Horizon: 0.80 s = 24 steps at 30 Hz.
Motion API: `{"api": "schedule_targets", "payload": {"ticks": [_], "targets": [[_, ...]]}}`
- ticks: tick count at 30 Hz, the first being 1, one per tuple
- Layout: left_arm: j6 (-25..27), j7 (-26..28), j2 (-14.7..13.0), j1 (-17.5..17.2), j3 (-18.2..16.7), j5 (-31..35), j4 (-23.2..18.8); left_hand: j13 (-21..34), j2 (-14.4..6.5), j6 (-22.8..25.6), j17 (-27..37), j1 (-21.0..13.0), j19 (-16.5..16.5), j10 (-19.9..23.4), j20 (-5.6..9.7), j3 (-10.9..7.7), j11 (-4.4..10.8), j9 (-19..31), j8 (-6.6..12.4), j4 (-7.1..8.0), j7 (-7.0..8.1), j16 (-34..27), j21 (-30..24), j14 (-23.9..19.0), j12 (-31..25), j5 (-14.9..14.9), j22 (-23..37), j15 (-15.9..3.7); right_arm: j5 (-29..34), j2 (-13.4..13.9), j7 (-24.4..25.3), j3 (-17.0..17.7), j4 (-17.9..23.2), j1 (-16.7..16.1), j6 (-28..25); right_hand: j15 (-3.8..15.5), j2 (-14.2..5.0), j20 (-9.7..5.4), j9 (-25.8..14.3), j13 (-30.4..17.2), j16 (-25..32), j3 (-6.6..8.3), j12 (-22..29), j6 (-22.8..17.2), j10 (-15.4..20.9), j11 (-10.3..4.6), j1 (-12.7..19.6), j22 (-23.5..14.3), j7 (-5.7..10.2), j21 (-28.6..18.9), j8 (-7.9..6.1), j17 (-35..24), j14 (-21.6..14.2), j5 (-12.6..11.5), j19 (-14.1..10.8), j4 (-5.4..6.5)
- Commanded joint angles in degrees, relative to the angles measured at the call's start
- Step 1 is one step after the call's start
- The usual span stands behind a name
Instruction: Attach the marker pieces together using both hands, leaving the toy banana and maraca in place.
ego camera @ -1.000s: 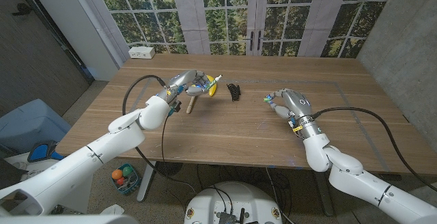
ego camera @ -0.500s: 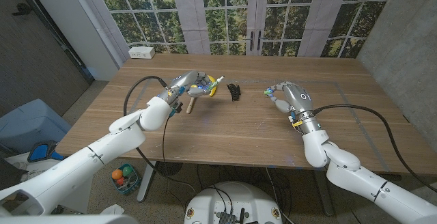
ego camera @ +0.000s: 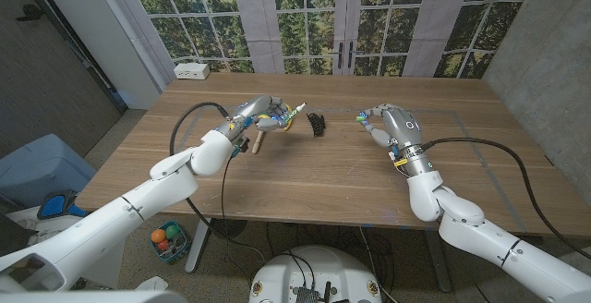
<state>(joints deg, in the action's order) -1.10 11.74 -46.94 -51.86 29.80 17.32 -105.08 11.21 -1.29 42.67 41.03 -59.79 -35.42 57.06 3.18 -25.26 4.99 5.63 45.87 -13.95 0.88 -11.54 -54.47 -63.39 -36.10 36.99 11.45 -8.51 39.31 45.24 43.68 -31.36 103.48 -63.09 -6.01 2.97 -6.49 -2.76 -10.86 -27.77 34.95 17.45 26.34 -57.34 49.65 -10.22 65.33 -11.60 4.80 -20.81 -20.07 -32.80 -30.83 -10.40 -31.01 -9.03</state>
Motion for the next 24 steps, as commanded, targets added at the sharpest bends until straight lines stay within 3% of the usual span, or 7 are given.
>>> {"api": "schedule_targets", "payload": {"ticks": [1,24], "targets": [[-3.63,-1.17,0.98,1.51,1.03,0.24,1.7,42.61,-0.47,0.33,0.31,-0.09,0.23,7.56,3.79,-7.5,6.95,33.08,0.41,6.95,-0.13,-0.44,-0.43,-3.59,-0.73,1.62,0.01,-4.88,1.11,-0.87,0.57,-1.03,-0.69,2.14,1.23,9.97,-0.37,-0.41,-0.6,-0.44,-0.24,-0.25,0.22,-7.21,0.39,0.13,0.25,-0.13,-0.29,-0.62,-0.2,-0.34,-0.56,-0.2,-0.19,0.09],[-6.64,-2.83,2.29,3.28,2.15,0.61,3.64,42.6,-0.33,0.13,0.69,0.19,0.59,7.5,3.79,-8.2,6.95,32.77,0.91,6.91,-0.12,-0.41,-1.15,-3.65,-0.73,1.57,-0.11,-4.88,3.89,-1.6,1.31,-2.26,-1.51,5.18,3.3,10.07,-0.35,-0.49,-0.62,-1.2,-0.71,-0.47,0.22,-7.32,0.43,0.01,0.56,-0.15,-0.26,-1.01,-0.15,-0.59,-0.74,-0.25,-0.07,0.09]]}}
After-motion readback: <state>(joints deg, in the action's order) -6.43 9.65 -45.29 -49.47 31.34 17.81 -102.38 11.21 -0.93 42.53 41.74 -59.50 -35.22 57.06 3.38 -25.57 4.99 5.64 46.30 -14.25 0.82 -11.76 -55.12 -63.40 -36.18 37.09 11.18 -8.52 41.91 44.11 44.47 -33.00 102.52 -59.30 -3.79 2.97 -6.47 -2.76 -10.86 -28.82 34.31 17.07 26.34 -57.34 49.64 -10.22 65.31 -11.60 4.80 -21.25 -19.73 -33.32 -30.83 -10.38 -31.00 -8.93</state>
